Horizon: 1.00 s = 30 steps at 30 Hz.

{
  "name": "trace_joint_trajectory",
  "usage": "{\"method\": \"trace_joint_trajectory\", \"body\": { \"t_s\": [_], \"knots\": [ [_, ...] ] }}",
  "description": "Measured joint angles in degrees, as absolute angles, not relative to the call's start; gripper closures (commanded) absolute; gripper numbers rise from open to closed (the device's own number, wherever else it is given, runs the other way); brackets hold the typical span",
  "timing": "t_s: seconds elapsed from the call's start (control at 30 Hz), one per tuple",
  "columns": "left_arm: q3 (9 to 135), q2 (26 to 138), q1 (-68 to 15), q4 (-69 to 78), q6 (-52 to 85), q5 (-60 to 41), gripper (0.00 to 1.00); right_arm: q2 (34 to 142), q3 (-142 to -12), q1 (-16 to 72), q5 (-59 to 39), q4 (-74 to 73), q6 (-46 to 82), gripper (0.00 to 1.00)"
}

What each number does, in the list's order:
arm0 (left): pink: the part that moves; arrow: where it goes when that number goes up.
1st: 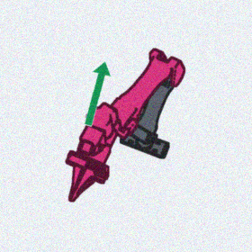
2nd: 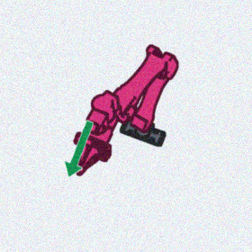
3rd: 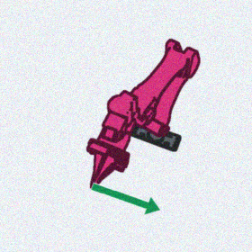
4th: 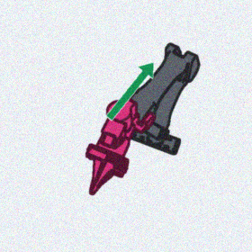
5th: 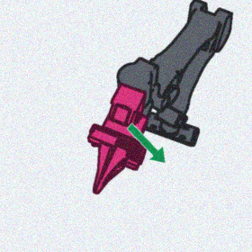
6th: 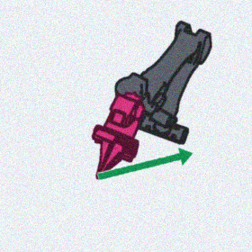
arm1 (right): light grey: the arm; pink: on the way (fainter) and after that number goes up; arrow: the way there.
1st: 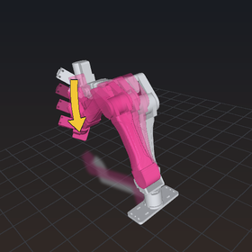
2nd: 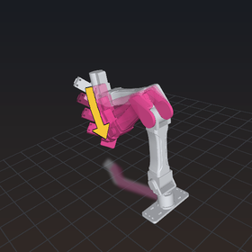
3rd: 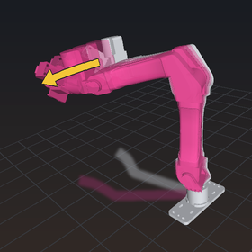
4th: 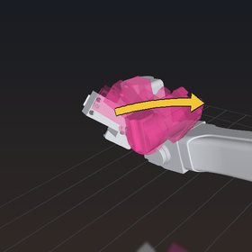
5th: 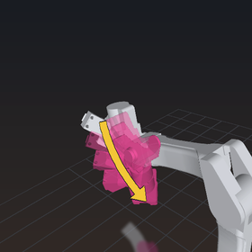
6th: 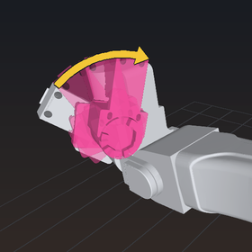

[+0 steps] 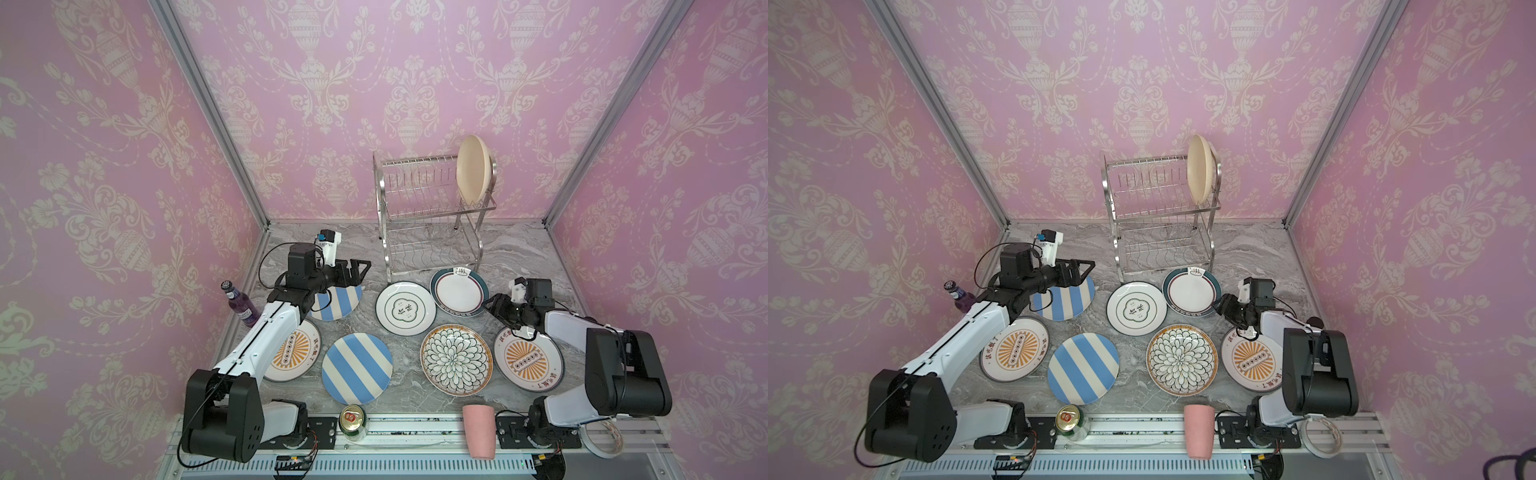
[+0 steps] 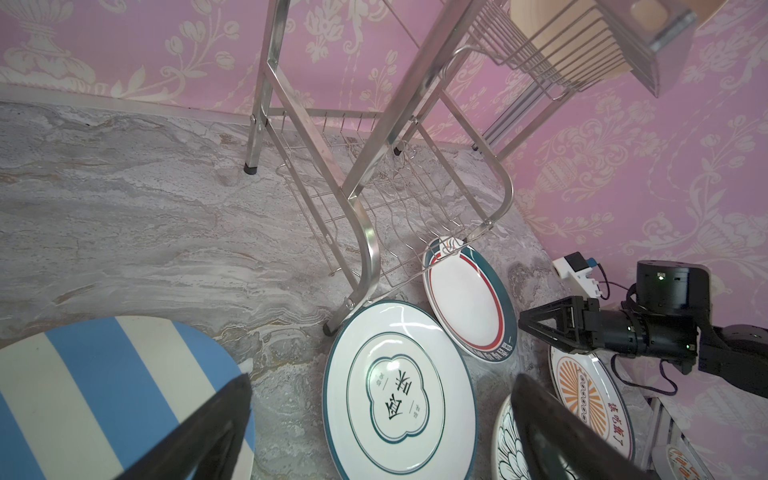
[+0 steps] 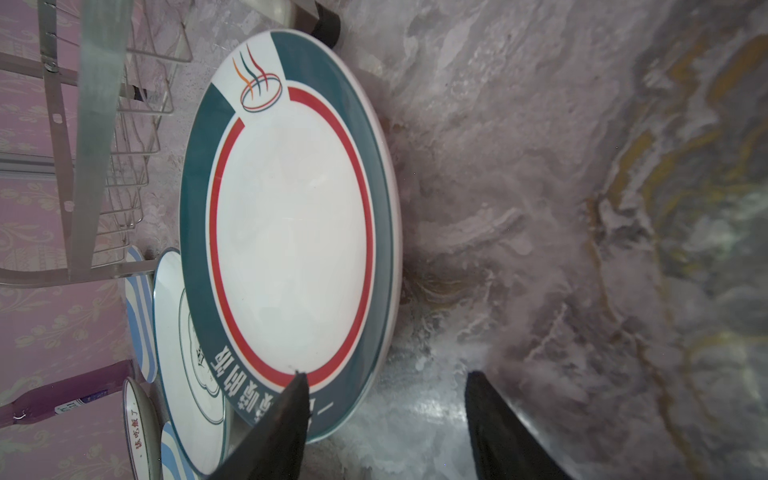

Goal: Load the plates into the dish rack
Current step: 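Move the right gripper to the green-rimmed white plate's rim and grasp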

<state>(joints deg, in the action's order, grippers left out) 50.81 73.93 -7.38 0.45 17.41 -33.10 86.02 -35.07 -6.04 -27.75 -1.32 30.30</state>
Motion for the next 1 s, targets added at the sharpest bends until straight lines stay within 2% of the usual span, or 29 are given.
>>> {"method": "trace_joint_trajectory", "body": {
  "t_s": [0.37,0.57,0.73,1.0],
  "knots": [
    [50.8,73.9,-7.4,-0.6,16.3,-33.0,0.01,91.0,-35.6,-6.4,-29.9,-9.3,33.1,0.45],
    [50.8,73.9,-7.4,-1.4,15.8,-32.6,0.01,93.3,-35.9,-6.3,-30.3,-12.8,34.8,0.55],
    [50.8,73.5,-7.4,-2.1,15.3,-32.2,0.01,94.5,-36.3,-6.3,-30.2,-14.2,35.5,0.58],
    [50.7,72.4,-7.4,-1.8,14.8,-32.2,0.01,95.5,-36.9,-6.3,-28.7,-14.1,35.4,0.7]
  ]
}}
